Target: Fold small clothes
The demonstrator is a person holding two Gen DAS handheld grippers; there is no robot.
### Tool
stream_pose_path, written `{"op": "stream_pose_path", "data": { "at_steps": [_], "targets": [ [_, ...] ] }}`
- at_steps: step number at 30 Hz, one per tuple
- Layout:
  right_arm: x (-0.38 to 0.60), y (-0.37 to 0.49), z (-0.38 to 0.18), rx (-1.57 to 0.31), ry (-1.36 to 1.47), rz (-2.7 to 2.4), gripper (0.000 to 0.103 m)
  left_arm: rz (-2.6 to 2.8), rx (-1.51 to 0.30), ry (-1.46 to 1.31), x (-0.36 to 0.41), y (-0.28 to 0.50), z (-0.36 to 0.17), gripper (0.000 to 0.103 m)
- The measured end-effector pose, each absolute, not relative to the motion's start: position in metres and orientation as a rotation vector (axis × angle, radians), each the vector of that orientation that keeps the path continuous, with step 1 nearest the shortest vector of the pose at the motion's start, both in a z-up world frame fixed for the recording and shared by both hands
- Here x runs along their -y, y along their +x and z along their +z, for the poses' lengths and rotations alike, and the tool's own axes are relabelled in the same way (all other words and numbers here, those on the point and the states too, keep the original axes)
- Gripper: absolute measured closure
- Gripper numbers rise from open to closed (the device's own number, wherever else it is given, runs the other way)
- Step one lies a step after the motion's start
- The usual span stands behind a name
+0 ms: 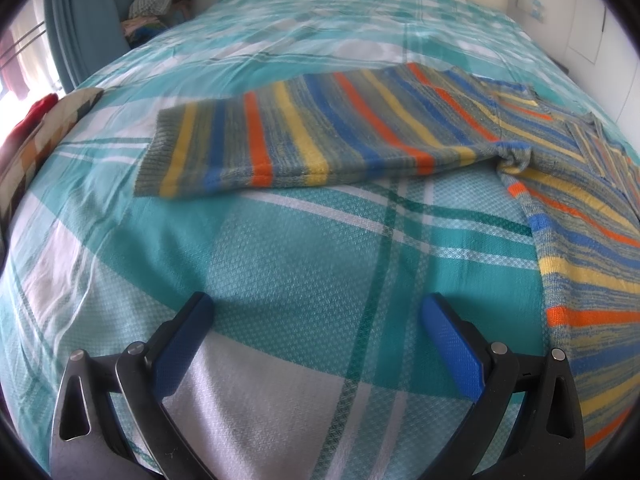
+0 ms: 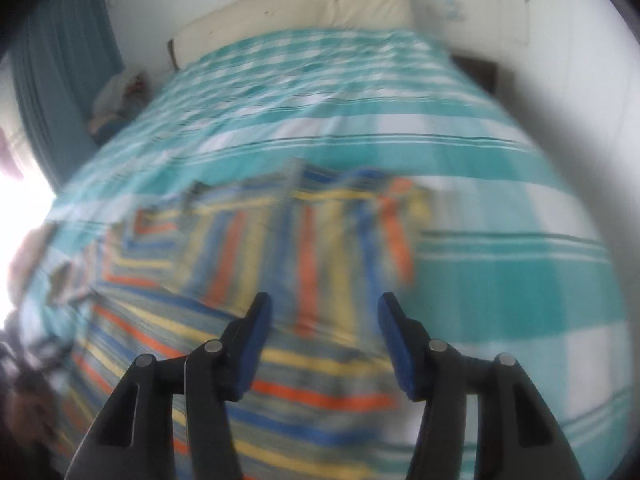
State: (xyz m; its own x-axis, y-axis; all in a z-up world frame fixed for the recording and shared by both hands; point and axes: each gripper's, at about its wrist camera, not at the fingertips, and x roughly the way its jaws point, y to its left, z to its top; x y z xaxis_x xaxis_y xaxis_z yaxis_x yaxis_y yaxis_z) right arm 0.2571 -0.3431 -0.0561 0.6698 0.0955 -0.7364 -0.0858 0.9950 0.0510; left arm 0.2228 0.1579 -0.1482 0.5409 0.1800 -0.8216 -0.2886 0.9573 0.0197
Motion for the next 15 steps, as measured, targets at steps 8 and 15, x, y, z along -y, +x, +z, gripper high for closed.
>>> {"op": "stream_pose_path", "data": {
  "at_steps": [8, 15],
  "targets": [
    [0.466, 0.191, -0.098, -0.811, 0.061, -0.153, 0.037, 0.281, -0.958, -0.12, -0.158, 0.222, -0.148, 0.0],
    [0.485, 0.181, -0.117, -0.807, 0.112, -0.138, 0.015, 0.283, -0.956, -0.12, -0.157, 0.223, -0.148, 0.0]
  ]
}}
